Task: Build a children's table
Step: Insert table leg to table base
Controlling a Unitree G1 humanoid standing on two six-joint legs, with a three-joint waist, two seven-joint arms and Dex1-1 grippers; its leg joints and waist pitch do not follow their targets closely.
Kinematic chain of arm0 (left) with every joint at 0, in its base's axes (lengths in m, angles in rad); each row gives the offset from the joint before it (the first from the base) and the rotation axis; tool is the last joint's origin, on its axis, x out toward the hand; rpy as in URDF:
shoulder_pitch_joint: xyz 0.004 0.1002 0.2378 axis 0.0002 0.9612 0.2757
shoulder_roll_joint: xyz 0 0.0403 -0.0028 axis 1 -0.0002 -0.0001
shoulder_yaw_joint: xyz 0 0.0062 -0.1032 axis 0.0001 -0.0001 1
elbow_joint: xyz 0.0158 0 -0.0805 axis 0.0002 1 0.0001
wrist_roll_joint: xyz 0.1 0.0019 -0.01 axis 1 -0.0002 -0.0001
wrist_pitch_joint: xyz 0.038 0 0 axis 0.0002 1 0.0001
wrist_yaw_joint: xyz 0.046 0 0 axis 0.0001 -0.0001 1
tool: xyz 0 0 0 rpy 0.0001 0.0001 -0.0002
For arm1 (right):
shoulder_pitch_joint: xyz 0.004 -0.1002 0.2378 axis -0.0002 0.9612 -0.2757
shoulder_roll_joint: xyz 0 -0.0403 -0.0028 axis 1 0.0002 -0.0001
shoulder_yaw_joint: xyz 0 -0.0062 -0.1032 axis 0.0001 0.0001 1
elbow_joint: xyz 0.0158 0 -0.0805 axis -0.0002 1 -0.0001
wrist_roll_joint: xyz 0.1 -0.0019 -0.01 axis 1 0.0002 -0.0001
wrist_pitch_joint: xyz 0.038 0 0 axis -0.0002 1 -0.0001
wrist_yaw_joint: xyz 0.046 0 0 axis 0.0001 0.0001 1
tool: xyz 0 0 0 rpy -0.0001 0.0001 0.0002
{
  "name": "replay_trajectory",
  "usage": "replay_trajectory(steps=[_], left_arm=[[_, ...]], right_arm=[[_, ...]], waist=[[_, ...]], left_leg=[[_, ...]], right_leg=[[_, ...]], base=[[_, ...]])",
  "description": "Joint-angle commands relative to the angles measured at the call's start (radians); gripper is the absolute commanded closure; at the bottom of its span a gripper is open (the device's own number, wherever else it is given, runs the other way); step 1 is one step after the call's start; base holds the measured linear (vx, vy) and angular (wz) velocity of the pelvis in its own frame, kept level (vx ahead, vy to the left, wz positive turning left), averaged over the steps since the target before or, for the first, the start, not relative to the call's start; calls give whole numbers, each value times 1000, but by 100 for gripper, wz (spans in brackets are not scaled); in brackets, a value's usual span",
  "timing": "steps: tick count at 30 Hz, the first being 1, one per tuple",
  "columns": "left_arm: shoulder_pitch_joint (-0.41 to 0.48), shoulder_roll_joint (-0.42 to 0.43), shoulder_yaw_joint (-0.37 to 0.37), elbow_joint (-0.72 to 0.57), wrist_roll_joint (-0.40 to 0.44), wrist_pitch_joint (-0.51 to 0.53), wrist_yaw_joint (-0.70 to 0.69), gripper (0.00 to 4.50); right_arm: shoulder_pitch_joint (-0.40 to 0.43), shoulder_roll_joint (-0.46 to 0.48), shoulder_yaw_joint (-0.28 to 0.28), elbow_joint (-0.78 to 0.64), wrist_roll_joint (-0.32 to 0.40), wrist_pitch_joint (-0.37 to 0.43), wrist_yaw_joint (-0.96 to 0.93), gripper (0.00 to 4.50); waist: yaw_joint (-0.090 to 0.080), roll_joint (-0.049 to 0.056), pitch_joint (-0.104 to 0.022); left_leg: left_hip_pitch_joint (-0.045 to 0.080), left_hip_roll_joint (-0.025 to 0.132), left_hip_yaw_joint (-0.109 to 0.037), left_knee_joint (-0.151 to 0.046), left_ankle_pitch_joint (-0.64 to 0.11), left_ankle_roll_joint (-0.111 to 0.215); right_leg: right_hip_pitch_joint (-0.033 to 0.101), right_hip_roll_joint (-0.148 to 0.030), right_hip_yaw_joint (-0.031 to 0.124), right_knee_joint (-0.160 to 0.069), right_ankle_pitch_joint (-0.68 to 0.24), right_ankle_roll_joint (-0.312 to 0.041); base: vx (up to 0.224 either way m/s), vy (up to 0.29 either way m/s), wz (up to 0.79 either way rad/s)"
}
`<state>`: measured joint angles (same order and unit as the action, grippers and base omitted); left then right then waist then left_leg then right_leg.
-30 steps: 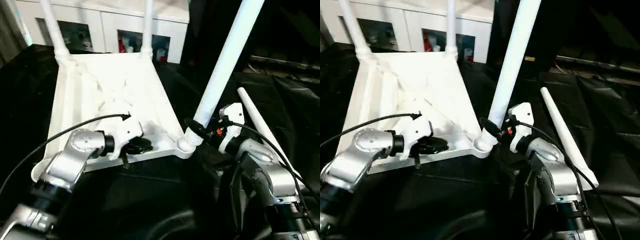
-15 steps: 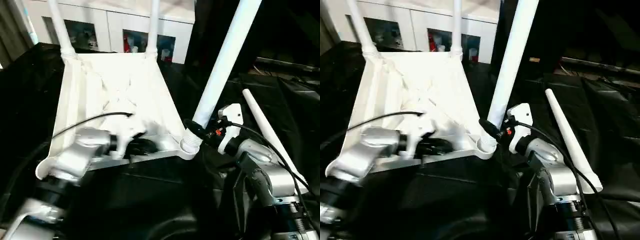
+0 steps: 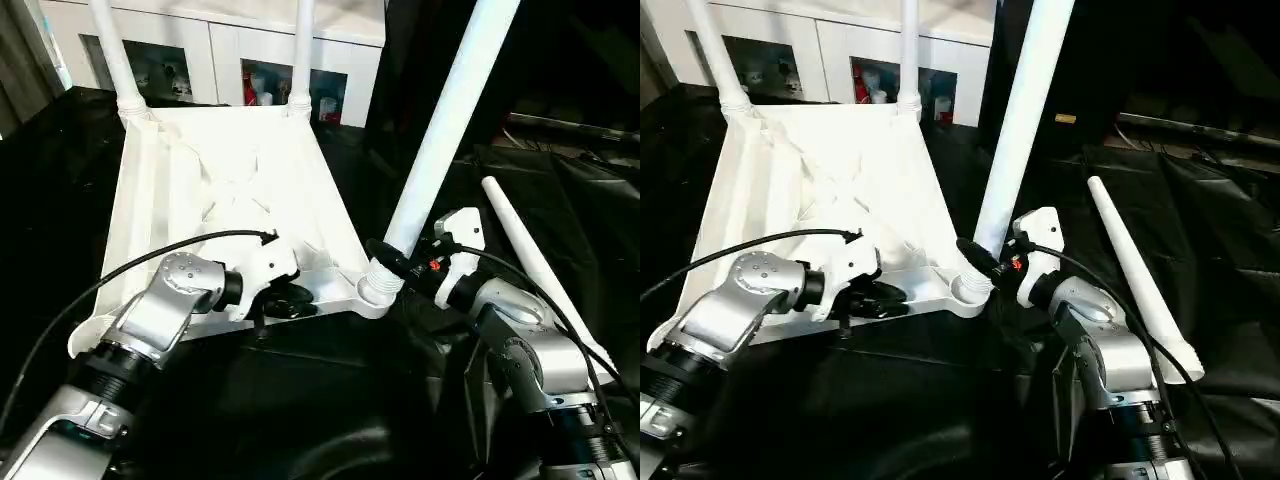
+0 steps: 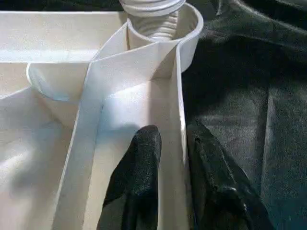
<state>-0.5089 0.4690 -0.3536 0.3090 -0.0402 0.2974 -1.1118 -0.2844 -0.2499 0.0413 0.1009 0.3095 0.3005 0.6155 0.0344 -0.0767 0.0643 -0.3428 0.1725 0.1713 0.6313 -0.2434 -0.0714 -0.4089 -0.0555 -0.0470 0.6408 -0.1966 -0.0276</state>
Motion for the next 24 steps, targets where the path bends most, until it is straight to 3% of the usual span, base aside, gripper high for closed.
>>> replay_trajectory(steps=[1,5,6,7,9,10,11,12,18,23,24], left_arm=[[-12,2,-12,4,18,3,-2,382],[-19,-2,-11,19,19,0,-5,418],[-22,3,-19,20,24,0,-10,424],[-23,5,-24,21,26,1,-15,429],[-23,6,-25,20,25,5,-20,437],[-24,11,-29,14,24,16,-29,449],[-25,12,-29,13,24,18,-31,449],[-27,13,-29,12,25,22,-32,449],[-41,8,-32,20,43,20,-17,450],[-37,2,-33,16,44,22,-5,450],[-34,0,-32,16,44,20,-1,450]], right_arm=[[-12,-2,-8,-5,4,6,-3,262],[-28,7,-7,6,20,34,5,262],[-46,2,-4,19,27,76,10,262],[-58,-9,5,32,28,112,23,262],[-62,-15,12,38,27,127,32,262],[-73,-28,28,49,15,139,48,262],[-75,-31,31,51,12,139,50,262],[-81,-32,34,53,13,144,55,262],[-95,-29,43,59,14,170,68,262],[-102,-28,36,45,42,216,82,262],[-99,-31,37,36,50,229,88,262]], waist=[[2,20,-63],[1,23,-62],[2,22,-62],[2,30,-61],[1,26,-59],[4,43,-59],[2,34,-60],[4,39,-60],[5,28,-61],[7,33,-60],[4,23,-60]], left_leg=[[-4,57,-18,-88,-58,17],[-3,57,-18,-89,-74,14],[-2,56,-18,-89,-78,13],[-3,57,-21,-91,-86,8],[0,56,-18,-90,-103,4],[1,55,-19,-89,-112,-1],[-2,56,-19,-90,-108,-3],[-2,56,-20,-89,-104,-4],[-3,55,-18,-90,-87,6],[-3,57,-20,-93,-98,2],[-4,57,-18,-92,-96,5]], right_leg=[[60,-89,60,-76,-123,-231],[59,-88,59,-78,-135,-233],[59,-88,60,-80,-141,-233],[61,-89,59,-80,-167,-232],[57,-87,60,-85,-188,-227],[57,-89,61,-85,-195,-228],[60,-87,60,-85,-187,-226],[60,-88,60,-84,-178,-226],[61,-87,59,-85,-182,-223],[59,-89,59,-87,-208,-216],[60,-87,59,-88,-208,-214]], base=[[0,0,0],[0,0,0],[0,0,0],[0,0,0],[0,0,0],[0,0,0],[0,0,0],[0,0,0],[0,0,0],[0,0,0],[0,0,0]])
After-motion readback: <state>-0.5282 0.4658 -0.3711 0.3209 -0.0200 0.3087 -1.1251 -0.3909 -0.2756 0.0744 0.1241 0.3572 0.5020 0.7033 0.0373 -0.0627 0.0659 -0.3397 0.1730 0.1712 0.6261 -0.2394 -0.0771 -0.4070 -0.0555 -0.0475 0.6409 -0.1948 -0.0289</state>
